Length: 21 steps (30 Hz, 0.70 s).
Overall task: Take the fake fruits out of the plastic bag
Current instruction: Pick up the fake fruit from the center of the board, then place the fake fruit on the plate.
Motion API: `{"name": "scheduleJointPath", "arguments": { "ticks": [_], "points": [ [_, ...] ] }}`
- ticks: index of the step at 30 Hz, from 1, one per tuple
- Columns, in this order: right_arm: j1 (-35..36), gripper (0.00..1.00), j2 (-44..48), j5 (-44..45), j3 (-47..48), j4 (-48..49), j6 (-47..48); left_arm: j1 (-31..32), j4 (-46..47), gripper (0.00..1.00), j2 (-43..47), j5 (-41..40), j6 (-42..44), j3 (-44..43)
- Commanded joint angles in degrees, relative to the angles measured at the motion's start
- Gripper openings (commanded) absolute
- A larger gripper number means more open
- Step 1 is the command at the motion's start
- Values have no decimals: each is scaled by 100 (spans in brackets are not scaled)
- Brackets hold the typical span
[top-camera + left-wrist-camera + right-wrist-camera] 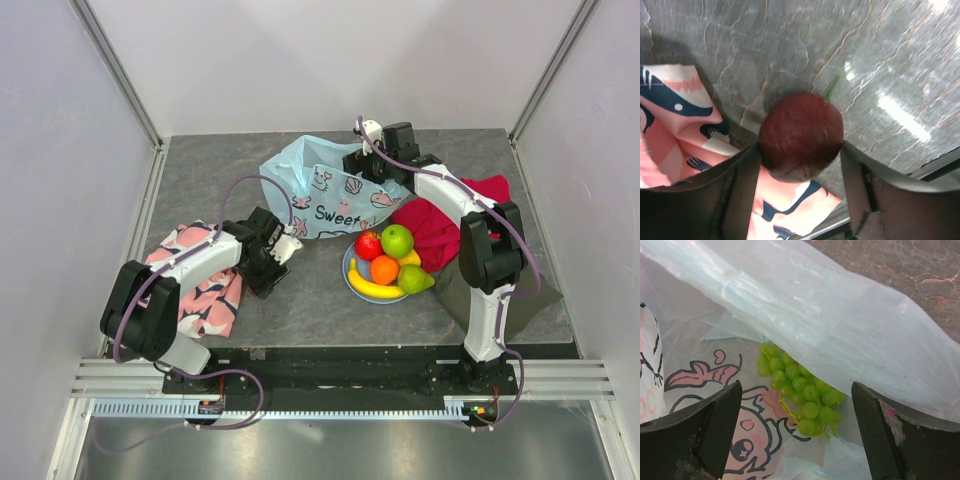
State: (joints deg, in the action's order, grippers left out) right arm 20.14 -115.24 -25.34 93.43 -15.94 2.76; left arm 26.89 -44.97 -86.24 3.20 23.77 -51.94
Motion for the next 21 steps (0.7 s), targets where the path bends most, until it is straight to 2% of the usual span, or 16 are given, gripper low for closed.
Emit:
{"name": "scheduleJointPath", "arguments": {
  "ticks": [1, 3, 6, 10, 15, 16, 21],
  "points": [
    [16, 98, 230, 3, -26, 109, 75, 123, 182, 54, -121, 390, -276, -193],
    [25, 98, 230, 21, -18, 100, 84, 167, 103, 47, -113, 663, -285, -325],
    [16, 98, 239, 56, -26, 100, 101, 377, -152, 44, -52, 1304, -338, -772],
    [25, 98, 256, 91, -79, 100, 145, 1087, -372, 45, -200, 2086, -469, -1912],
    [25, 98, 265, 100, -105, 92, 172, 1590, -276, 43, -1148, 2255, -961, -3197],
    [25, 98, 283, 126, -105, 83, 180, 1652, -258, 43, -1567, 2194, -1084, -3591],
    [16, 98, 353, 179, -114, 48, 260, 1705, -100, 42, -2344, 2167, -1735, -4393]
  ]
}}
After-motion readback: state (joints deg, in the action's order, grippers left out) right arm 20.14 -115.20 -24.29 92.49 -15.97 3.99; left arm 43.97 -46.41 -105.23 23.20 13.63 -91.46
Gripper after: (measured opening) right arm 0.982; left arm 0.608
